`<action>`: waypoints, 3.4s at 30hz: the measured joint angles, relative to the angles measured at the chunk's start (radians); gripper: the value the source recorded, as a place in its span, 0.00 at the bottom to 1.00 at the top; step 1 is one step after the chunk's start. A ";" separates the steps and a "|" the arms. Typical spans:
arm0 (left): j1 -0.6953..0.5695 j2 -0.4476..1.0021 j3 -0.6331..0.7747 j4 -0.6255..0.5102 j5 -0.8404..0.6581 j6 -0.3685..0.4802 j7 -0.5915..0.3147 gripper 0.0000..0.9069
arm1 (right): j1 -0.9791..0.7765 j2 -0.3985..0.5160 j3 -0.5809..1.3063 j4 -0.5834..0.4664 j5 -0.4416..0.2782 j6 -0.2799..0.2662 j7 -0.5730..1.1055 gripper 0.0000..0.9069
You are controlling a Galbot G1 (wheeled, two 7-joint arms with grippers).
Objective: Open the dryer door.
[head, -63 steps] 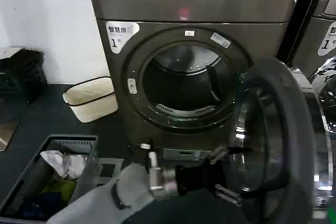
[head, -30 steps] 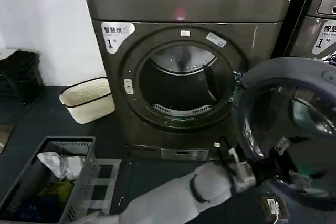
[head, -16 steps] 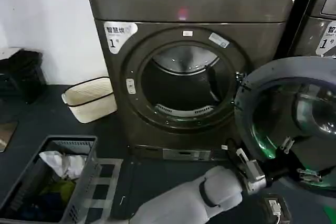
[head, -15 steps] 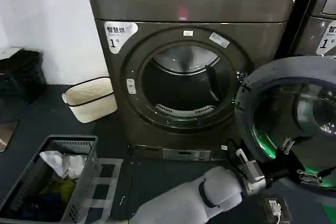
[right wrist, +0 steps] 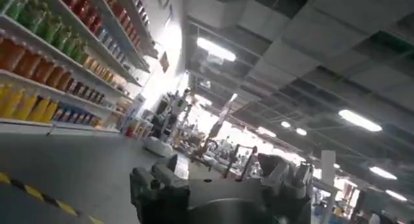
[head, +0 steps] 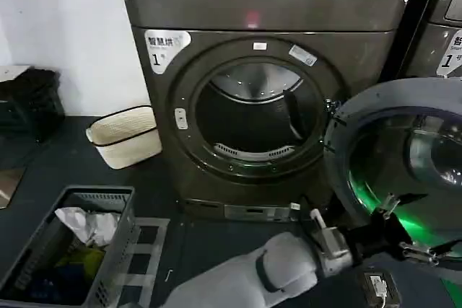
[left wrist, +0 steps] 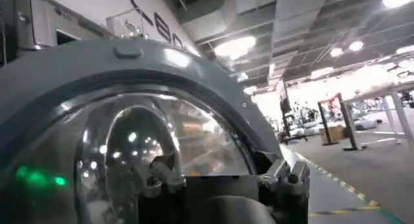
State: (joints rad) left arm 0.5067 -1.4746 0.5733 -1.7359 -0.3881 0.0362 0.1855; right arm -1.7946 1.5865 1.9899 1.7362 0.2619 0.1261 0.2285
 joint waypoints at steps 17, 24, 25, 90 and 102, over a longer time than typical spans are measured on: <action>0.184 0.493 -0.225 -0.463 -0.080 0.057 0.015 1.00 | -0.035 -0.033 -0.102 0.062 0.099 -0.010 0.010 1.00; 0.424 0.711 -0.476 -0.596 -0.114 0.074 -0.054 1.00 | -0.028 -0.060 -0.153 0.049 0.103 -0.003 0.024 1.00; 0.461 0.738 -0.515 -0.610 -0.120 0.080 -0.077 1.00 | -0.027 -0.063 -0.160 0.049 0.103 -0.003 0.026 1.00; 0.887 1.055 -1.444 -0.089 -1.967 0.700 -1.411 1.00 | 0.029 -0.161 -0.298 -0.062 0.109 0.039 0.002 1.00; 0.884 1.057 -1.441 -0.084 -1.990 0.700 -1.411 1.00 | 0.031 -0.163 -0.293 -0.078 0.115 0.061 0.009 1.00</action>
State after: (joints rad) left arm 1.3910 -0.4181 -0.8672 -1.8196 -2.3780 0.7365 -1.2252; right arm -1.7633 1.4235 1.6969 1.6582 0.3771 0.1869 0.2378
